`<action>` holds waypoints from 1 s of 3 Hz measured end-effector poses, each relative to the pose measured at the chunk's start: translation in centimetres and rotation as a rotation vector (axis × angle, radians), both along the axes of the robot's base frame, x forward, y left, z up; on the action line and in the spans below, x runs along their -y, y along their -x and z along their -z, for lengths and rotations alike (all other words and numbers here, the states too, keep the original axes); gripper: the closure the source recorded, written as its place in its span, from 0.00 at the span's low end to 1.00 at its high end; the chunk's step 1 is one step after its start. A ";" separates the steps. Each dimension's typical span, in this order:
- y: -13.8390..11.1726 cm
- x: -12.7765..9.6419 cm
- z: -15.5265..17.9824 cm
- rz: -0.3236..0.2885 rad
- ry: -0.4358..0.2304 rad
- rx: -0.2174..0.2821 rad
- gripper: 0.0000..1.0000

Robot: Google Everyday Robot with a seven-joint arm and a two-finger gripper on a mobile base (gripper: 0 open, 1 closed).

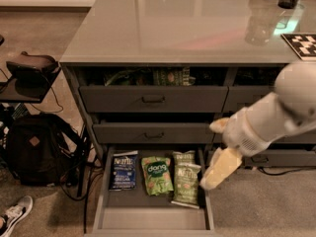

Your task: Pick green jalapeno chip bag from bottom drawer and place on counter

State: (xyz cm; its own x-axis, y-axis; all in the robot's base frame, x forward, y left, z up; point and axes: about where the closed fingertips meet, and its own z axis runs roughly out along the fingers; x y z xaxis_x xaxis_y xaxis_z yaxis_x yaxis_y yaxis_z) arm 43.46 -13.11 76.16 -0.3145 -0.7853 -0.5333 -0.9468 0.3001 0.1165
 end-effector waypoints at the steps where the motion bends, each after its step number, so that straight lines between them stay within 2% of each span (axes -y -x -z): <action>1: -0.4 -3.5 8.5 0.050 -0.119 -0.080 0.00; 2: -2.4 -5.9 15.9 0.126 -0.188 -0.115 0.00; 3: -6.4 -6.8 21.9 0.238 -0.244 -0.101 0.00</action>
Offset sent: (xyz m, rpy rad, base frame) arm 0.0971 0.0788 -0.2488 0.2807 0.0138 -0.3313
